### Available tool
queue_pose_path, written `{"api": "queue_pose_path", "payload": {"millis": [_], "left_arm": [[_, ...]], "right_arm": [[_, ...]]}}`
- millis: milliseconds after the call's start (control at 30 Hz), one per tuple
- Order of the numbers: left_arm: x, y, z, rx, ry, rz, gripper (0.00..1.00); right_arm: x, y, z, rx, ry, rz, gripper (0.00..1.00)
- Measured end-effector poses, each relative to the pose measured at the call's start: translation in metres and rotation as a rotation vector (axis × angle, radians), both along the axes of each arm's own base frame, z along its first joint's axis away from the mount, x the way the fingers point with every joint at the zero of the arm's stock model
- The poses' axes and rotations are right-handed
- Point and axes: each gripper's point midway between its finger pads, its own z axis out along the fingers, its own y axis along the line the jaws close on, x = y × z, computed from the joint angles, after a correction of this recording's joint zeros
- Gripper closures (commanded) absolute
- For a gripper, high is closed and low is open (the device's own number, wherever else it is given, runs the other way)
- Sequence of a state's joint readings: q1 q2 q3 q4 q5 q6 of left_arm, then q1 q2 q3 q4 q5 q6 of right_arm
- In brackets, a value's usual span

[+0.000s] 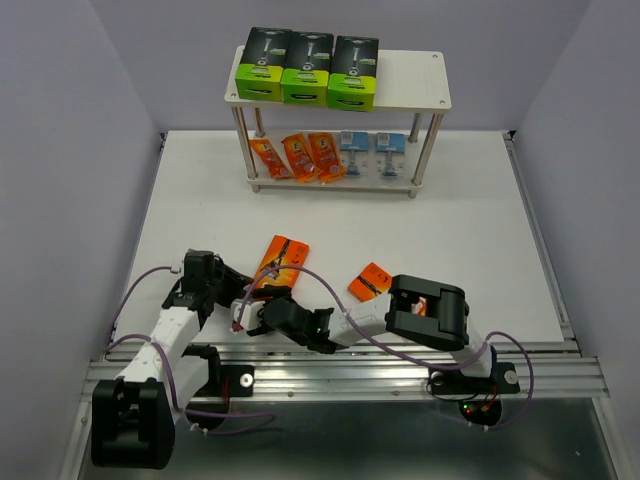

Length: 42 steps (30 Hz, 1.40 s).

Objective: Place and organize the shaving razors onto the shelf

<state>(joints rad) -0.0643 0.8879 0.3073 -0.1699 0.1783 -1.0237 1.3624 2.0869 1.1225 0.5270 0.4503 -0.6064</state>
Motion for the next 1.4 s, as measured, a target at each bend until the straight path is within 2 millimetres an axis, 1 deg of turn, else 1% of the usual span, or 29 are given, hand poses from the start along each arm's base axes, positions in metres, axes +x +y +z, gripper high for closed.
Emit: {"api": "queue_pose_path", "payload": {"millis": [33,67,100,167,200,233,300,367,400,433,467,500,600,633,700,733,800,833,933,1000,1033,1067,1100,1167,1300,1400], "left_arm": [[0.000,0.000,0.000,-0.001,0.000,-0.001,0.51],[0.000,0.000,0.000,-0.001,0.000,-0.001,0.51],[0.000,0.000,0.000,-0.002,-0.001,-0.001,0.51],[0.000,-0.001,0.000,-0.004,-0.001,-0.003,0.51],[0.000,-0.001,0.000,-0.005,-0.001,-0.003,0.51],[0.001,-0.001,0.001,-0.006,-0.003,-0.002,0.50],[0.001,-0.001,0.001,-0.007,-0.004,-0.002,0.50],[0.001,-0.002,0.001,-0.011,-0.005,-0.001,0.50],[0.001,-0.002,0.002,-0.013,-0.006,-0.001,0.50],[0.001,-0.002,0.002,-0.015,-0.006,-0.003,0.48],[0.001,-0.003,0.002,-0.017,-0.005,-0.003,0.45],[0.001,-0.003,0.002,-0.019,-0.006,-0.005,0.40],[0.001,-0.005,0.003,-0.030,-0.006,-0.011,0.27],[0.001,-0.006,0.004,-0.033,-0.006,-0.011,0.20],[0.002,-0.006,0.006,-0.035,-0.010,-0.014,0.11],[0.003,-0.007,0.009,-0.037,-0.016,-0.016,0.02],[0.008,-0.007,0.021,-0.037,-0.045,-0.019,0.01],[0.013,-0.007,0.031,-0.039,-0.071,-0.018,0.01],[0.024,-0.007,0.060,-0.037,-0.151,-0.013,0.01],[0.033,-0.006,0.086,-0.037,-0.225,-0.010,0.01],[0.035,-0.006,0.094,-0.037,-0.248,-0.008,0.01],[0.037,-0.005,0.102,-0.034,-0.270,-0.004,0.01],[0.039,-0.004,0.109,-0.032,-0.289,0.000,0.01],[0.040,-0.003,0.113,-0.029,-0.295,0.003,0.01],[0.037,-0.002,0.110,-0.020,-0.275,0.007,0.01],[0.035,0.000,0.107,-0.006,-0.261,0.006,0.01]], "right_arm": [[0.000,0.000,0.000,-0.001,-0.001,-0.002,0.47],[0.001,-0.001,0.000,-0.004,-0.002,-0.006,0.53],[0.002,-0.002,-0.002,-0.009,-0.005,-0.011,0.65],[0.004,-0.004,-0.005,-0.021,-0.015,-0.022,0.71],[0.005,-0.005,-0.006,-0.028,-0.023,-0.029,0.73],[0.006,-0.005,-0.007,-0.031,-0.030,-0.035,0.77],[0.008,-0.006,-0.005,-0.032,-0.041,-0.045,0.81],[0.010,-0.007,-0.004,-0.033,-0.045,-0.053,0.87],[0.010,-0.008,-0.004,-0.033,-0.047,-0.056,0.90],[0.011,-0.008,-0.004,-0.034,-0.049,-0.061,0.99],[0.011,-0.009,-0.004,-0.035,-0.052,-0.066,0.99],[0.012,-0.010,-0.003,-0.036,-0.055,-0.075,0.99],[0.016,-0.014,-0.001,-0.034,-0.067,-0.101,0.99],[0.018,-0.016,0.000,-0.034,-0.071,-0.112,0.99],[0.020,-0.022,0.006,-0.029,-0.075,-0.127,0.99],[0.022,-0.027,0.012,-0.025,-0.078,-0.136,0.99],[0.028,-0.039,0.036,0.007,-0.090,-0.162,0.99],[0.030,-0.045,0.049,0.030,-0.096,-0.175,0.99],[0.041,-0.060,0.107,0.133,-0.134,-0.220,0.99],[0.048,-0.077,0.166,0.240,-0.183,-0.253,0.99],[0.051,-0.085,0.189,0.275,-0.210,-0.263,0.99],[0.053,-0.091,0.203,0.297,-0.227,-0.269,0.99],[0.055,-0.104,0.232,0.347,-0.255,-0.281,0.99],[0.059,-0.128,0.266,0.394,-0.309,-0.292,0.99],[0.064,-0.171,0.319,0.422,-0.405,-0.279,0.99],[0.063,-0.201,0.357,0.442,-0.442,-0.273,0.96]]}}
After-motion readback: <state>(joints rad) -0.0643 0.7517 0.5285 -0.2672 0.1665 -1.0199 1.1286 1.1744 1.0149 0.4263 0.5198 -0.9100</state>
